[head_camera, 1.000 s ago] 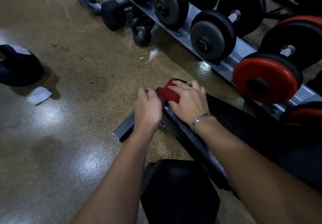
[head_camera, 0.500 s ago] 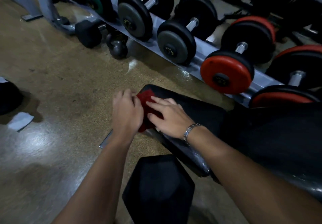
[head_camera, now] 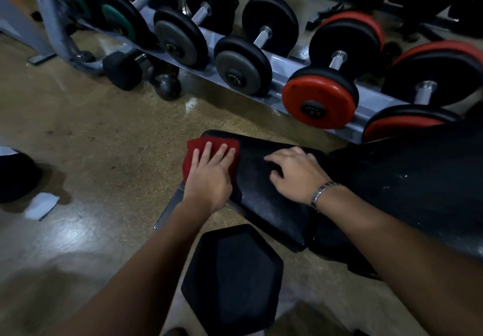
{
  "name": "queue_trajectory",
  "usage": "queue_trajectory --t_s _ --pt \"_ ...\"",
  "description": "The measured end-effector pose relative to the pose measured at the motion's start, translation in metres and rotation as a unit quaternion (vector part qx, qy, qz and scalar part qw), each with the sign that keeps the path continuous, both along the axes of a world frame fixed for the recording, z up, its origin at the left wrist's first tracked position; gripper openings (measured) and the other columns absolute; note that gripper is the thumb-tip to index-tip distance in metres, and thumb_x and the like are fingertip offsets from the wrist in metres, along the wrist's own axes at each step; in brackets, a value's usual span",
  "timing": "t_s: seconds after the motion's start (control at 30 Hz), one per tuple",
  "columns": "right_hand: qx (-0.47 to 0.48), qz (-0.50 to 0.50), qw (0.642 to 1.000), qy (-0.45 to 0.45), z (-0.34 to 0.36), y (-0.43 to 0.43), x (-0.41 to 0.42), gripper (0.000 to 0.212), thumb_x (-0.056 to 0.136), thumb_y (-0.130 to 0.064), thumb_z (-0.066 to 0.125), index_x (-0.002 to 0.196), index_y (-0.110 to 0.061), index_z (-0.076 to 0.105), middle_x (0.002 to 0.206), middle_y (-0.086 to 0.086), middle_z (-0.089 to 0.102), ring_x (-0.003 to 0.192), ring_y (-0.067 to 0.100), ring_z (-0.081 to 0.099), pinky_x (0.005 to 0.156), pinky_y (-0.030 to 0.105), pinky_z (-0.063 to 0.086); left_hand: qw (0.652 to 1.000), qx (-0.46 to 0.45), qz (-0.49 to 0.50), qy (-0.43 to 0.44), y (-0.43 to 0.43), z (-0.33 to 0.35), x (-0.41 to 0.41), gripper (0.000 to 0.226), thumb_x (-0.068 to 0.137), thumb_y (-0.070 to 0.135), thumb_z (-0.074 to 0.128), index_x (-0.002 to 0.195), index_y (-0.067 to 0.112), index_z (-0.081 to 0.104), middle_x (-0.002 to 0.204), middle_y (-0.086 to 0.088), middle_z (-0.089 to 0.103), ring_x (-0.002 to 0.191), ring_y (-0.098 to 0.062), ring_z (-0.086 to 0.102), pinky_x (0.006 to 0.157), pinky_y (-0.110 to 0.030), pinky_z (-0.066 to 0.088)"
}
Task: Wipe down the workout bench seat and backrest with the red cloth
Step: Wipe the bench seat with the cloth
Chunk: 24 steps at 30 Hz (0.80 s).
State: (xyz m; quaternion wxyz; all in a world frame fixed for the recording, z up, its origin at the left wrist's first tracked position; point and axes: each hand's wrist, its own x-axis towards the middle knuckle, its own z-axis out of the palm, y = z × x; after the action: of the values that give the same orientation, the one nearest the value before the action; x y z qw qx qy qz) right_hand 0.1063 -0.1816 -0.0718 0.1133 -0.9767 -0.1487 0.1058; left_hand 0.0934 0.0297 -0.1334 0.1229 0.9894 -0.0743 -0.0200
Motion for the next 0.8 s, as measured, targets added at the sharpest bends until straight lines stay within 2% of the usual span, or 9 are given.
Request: queue_trajectory --t_s 0.07,0.13,0.23,0.33,0.47,0.57,0.67,0.8 --pt "-0.012 0.008 1.0 0.004 -0.001 -0.004 -0.003 0.047 0.094 -0.032 0.047 0.141 -0.028 0.05 0.144 -0.009 0.049 0.132 0.016 0.036 0.106 0.039 0.03 1.0 0.007 -0.019 -0.013 0.015 -0.002 -0.011 0.065 0.099 0.019 0.041 0.16 0.033 0.021 0.169 -0.005 0.018 0.157 -0.031 0.004 0.127 -0.049 0.002" --pt "-0.028 0.012 1.0 0.007 -0.002 -0.012 -0.007 0.048 0.094 -0.031 0.047 0.142 -0.028 0.05 0.144 -0.009 0.049 0.13 0.016 0.037 0.105 0.038 0.031 1.0 0.017 0.017 -0.004 0.02 0.002 -0.004 0.064 0.099 0.021 0.043 0.158 0.04 0.024 0.168 -0.011 0.018 0.155 -0.035 0.01 0.126 -0.052 0.01" --pt "-0.047 0.007 0.999 0.013 -0.003 -0.025 -0.014 0.049 0.094 -0.029 0.047 0.143 -0.027 0.048 0.144 -0.007 0.047 0.128 0.018 0.039 0.104 0.037 0.037 0.997 -0.009 0.059 0.045 0.001 0.011 0.017 0.058 0.103 0.027 0.035 0.158 0.042 0.022 0.17 -0.006 0.014 0.156 -0.035 0.004 0.126 -0.052 0.006" --pt "-0.054 -0.002 0.998 0.026 -0.004 -0.031 -0.021 0.053 0.094 -0.036 0.051 0.146 -0.027 0.044 0.147 -0.004 0.043 0.128 0.02 0.039 0.104 0.037 0.041 0.998 -0.047 0.028 0.038 -0.012 0.007 0.015 0.054 0.105 0.03 0.035 0.157 0.041 0.026 0.17 0.0 0.016 0.157 -0.03 0.0 0.126 -0.05 0.0" --pt "-0.055 -0.011 0.997 0.055 -0.004 -0.037 -0.026 0.061 0.092 -0.042 0.056 0.149 -0.027 0.038 0.151 -0.001 0.036 0.133 0.023 0.036 0.106 0.038 0.042 0.999 -0.026 -0.02 0.02 0.015 0.003 -0.005 0.054 0.105 0.032 0.037 0.157 0.042 0.026 0.168 0.0 0.021 0.157 -0.026 0.006 0.127 -0.049 0.01" --pt "-0.06 -0.024 0.996 0.066 -0.001 -0.044 -0.028 0.06 0.092 -0.034 0.058 0.148 -0.024 0.039 0.148 0.0 0.039 0.132 0.025 0.038 0.105 0.038 0.044 0.998 -0.012 0.046 0.05 0.016 0.005 -0.003 0.055 0.106 0.039 0.031 0.159 0.042 0.016 0.169 -0.003 0.015 0.157 -0.029 0.002 0.127 -0.049 0.013" --pt "-0.079 -0.029 0.994 0.064 0.003 -0.046 -0.031 0.049 0.091 -0.031 0.058 0.137 -0.019 0.048 0.135 0.003 0.048 0.123 0.025 0.045 0.098 0.038 0.047 0.991 -0.01 0.102 0.083 -0.012 0.011 0.015 0.056 0.106 0.045 0.027 0.16 0.038 0.013 0.17 -0.005 0.01 0.157 -0.034 -0.001 0.126 -0.051 0.008" --pt "-0.143 0.007 0.989 0.028 0.016 -0.047 -0.035 0.035 0.089 -0.027 0.056 0.122 -0.017 0.058 0.121 0.004 0.056 0.114 0.026 0.05 0.09 0.037 0.048 0.998 -0.03 -0.005 0.047 -0.021 0.009 0.005 0.053 0.105 0.037 0.042 0.157 0.038 0.029 0.168 -0.002 0.02 0.157 -0.032 0.005 0.125 -0.054 0.007"
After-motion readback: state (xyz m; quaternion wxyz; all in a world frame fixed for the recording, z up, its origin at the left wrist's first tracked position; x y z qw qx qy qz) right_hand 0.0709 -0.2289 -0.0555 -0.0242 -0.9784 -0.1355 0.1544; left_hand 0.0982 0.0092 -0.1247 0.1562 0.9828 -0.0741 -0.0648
